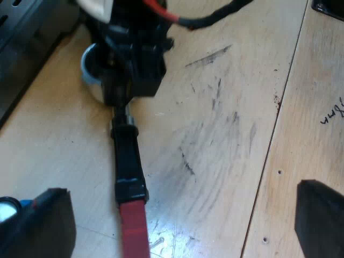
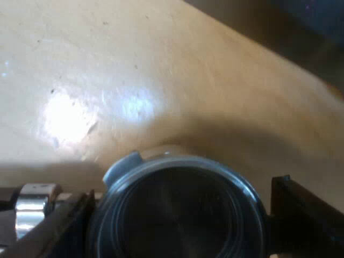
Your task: Put the handle in the coffee machine
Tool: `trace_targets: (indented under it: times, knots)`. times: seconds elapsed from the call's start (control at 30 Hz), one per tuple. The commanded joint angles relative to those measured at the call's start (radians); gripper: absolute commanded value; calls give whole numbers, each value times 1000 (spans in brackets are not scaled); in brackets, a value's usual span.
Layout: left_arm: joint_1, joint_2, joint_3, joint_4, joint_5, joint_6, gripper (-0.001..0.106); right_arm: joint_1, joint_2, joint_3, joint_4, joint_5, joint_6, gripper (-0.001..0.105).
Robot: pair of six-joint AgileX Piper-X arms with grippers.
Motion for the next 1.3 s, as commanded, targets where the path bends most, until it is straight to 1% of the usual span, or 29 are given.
trace_targets:
  times: [0.03,0.07,0.1,0.17,0.27,0.3,0.4,0.43,0.53,0.6,0.63,0.8,0.9,1.0,1.3]
  knots:
    - [-3,-1,0,-8,14,7,85,-1,-57,-9,29,-16,89,0]
    - [-3,-1,0,-8,14,25,85,-1,-77,-9,48,-16,129,0]
    - [-3,-1,0,-8,17,47,85,-1,-93,-9,67,-16,144,0]
    - [-3,-1,0,-8,33,104,85,-1,-122,-9,99,-16,165,0]
    - [-3,-1,0,-8,54,155,85,-1,-139,-9,120,-16,173,0]
    - [-3,-1,0,-8,56,182,85,-1,-142,-9,123,-16,174,0]
    - [-3,6,0,-8,56,187,85,-1,-161,-9,143,-16,179,0]
    - [-3,12,0,-8,56,187,85,-1,-200,-13,179,-16,190,0]
    - [-3,28,0,-8,56,201,85,-1,-220,-24,200,-16,201,0]
    - [-3,79,0,-26,52,203,85,-1,-241,-49,230,-16,201,0]
    - [-4,96,0,-35,52,203,85,-1,-246,-85,234,-40,201,0]
    - [-12,133,0,-78,49,205,85,-1,-246,-125,246,-59,219,0]
    - [-17,161,0,-136,29,222,85,-1,-246,-143,245,-85,223,0]
    - [-17,180,0,-158,7,228,85,-1,-246,-155,245,-107,223,0]
    - [-17,243,0,-204,-27,277,85,-1,-246,-180,248,-115,223,0]
